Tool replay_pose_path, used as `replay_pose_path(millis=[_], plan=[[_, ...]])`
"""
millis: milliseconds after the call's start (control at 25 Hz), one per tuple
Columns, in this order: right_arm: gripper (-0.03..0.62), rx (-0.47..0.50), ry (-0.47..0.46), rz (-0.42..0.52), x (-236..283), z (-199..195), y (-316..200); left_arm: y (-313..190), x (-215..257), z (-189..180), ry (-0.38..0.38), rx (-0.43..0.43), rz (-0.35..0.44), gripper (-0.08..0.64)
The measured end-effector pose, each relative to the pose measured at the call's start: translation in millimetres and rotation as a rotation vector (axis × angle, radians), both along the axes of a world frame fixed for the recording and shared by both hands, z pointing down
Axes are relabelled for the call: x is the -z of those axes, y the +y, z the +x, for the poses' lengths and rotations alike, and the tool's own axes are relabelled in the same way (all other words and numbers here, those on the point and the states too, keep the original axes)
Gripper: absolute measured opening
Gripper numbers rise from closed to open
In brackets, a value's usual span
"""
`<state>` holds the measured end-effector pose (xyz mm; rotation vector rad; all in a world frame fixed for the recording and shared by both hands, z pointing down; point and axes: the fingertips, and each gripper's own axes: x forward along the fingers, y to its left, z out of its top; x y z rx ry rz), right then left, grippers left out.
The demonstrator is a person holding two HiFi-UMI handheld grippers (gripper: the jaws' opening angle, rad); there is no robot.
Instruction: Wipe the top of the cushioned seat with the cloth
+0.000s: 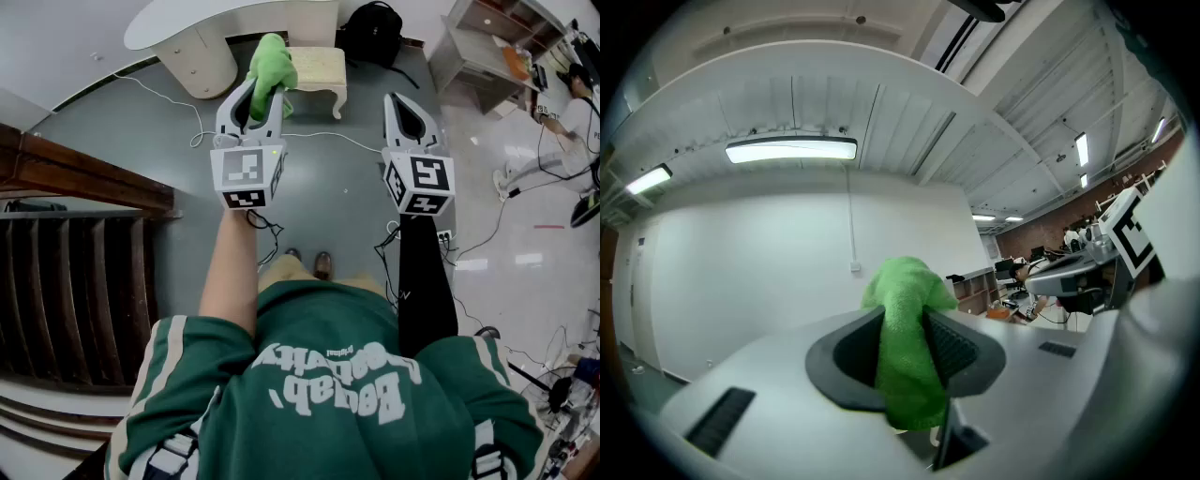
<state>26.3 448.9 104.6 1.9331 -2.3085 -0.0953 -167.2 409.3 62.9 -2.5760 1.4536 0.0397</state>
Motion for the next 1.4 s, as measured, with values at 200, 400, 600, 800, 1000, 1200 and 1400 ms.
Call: replay_pose_path(millis=[200,400,600,800,1000,1200,1400], plan=[[0.006,0.007,0.004,0.002,-0.8,3.9,1.9,0.9,-1.3,4.5,0.001,0.007,0.000,0.121],[0.006,0.012,-0.025,-0.003,-4.1,11.6,2.5,2.6,-3.0,8.5,0.000,0.008,-0.004,0.121],[0.008,0.027,-0.034,-0.008,-5.0,10.9,5.9,5.7,-3.2,7.8,-0.007,0.013,-0.008,0.123],[0.008,0.031,-0.035,-0.001,-3.5,13.1,1.7,0.4,-5.3,5.7,-0.011,0.018,-0.015,0.123],[0.008,0.016,-0.039,-0.006,-7.7,13.0,-16.3,-18.8,-11.1,1.7,-0.023,0.020,-0.025,0.124],[0.008,0.006,-0.028,-0.013,-13.2,10.8,-53.0,-58.7,-15.8,-1.8,-0.033,0.027,-0.021,0.124],[0.008,-0.018,-0.019,-0.031,-15.2,13.3,-105.3,-118.3,-16.7,1.2,-0.041,-0.007,-0.016,0.124]])
